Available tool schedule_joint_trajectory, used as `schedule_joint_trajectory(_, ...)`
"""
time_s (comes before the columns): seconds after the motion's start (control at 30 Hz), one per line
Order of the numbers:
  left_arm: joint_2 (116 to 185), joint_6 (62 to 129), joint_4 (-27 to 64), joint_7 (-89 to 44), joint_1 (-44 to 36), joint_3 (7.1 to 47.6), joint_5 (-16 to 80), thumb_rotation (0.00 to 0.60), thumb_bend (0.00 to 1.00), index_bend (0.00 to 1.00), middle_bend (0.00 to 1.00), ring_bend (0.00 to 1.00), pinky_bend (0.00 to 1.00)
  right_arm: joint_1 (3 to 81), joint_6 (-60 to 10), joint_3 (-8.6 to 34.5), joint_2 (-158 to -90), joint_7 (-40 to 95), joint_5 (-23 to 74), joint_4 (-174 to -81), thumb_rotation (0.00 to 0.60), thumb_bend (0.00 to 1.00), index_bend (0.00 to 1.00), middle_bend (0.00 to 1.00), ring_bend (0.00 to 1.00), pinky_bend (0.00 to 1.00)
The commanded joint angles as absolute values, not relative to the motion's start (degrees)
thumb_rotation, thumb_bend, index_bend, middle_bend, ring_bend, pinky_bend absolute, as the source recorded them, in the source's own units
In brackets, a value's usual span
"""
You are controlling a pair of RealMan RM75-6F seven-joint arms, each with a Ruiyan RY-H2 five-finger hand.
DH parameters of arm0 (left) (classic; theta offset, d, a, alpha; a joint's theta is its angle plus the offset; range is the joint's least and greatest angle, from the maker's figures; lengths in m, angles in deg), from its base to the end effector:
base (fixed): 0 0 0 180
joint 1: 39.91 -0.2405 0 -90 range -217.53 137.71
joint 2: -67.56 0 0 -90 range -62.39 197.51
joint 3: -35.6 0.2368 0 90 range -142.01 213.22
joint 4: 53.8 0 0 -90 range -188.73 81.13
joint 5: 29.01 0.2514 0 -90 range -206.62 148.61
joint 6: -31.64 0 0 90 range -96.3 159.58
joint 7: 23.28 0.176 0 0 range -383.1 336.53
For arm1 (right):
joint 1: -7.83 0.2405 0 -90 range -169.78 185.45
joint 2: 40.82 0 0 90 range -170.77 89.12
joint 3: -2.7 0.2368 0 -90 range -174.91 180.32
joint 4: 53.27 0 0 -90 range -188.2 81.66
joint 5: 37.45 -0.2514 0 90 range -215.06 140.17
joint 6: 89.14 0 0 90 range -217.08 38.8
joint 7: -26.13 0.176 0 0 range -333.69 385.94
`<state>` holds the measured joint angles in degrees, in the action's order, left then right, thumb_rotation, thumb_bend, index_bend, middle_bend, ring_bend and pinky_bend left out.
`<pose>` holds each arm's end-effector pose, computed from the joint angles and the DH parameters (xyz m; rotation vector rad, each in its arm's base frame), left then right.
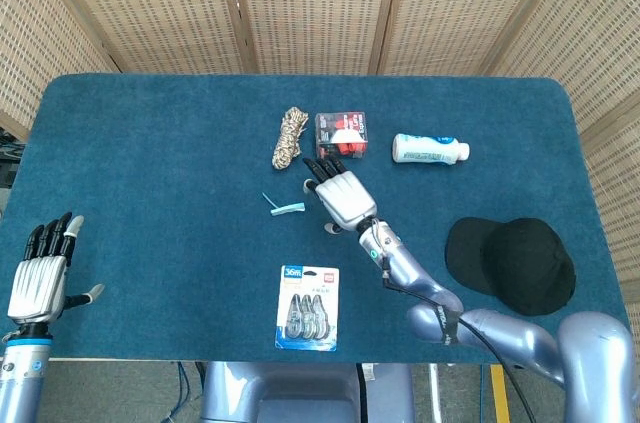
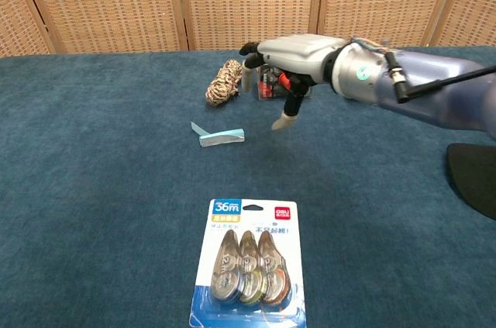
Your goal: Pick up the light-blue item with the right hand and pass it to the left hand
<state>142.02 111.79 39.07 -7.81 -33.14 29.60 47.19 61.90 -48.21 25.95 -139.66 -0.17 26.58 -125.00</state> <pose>-0.2996 0.2340 0.0568 -1.3394 -0.9505 -0.7637 -0.0210 -0.4262 -0.0983 2.0074 -0.7759 0.9828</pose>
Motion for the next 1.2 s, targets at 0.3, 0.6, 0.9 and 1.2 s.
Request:
schedule_joint_trajectory(0.3,141.35,110.41,38.64,-9.76,-32.76,29.10,45.05,0.600,0.00,0.00,0.00,0.00,0.00,71.39,-52.74,26.44,-152.78,-1.90,19.14,-105.65,0.600,0.23,0.40,0.00,0.00,0.00)
schedule_joint_trajectory(0.6,141.27,110.44,37.91,-10.84,-32.70,29.14,44.40,0.600,0.00,0.00,0.00,0.00,0.00,75.34,-53.66,25.79,-158.52,2.20,19.92,-94.57,0.600,0.34,0.41,0.00,0.00,0.00)
schedule_joint_trajectory(0.9,141.14,110.29,37.71,-11.26,-32.44,29.24,44.01,0.600,0.00,0.00,0.00,0.00,0.00,76.65,-54.64,24.81,-160.31,3.35,20.00,-90.60,0.600,0.36,0.44,0.00,0.00,0.00)
schedule_joint_trajectory(1.2,141.10,110.38,37.69,-11.44,-32.26,29.32,43.90,0.600,0.00,0.00,0.00,0.00,0.00,77.04,-54.32,24.43,-161.20,5.17,20.72,-88.84,0.600,0.44,0.52,0.00,0.00,0.00)
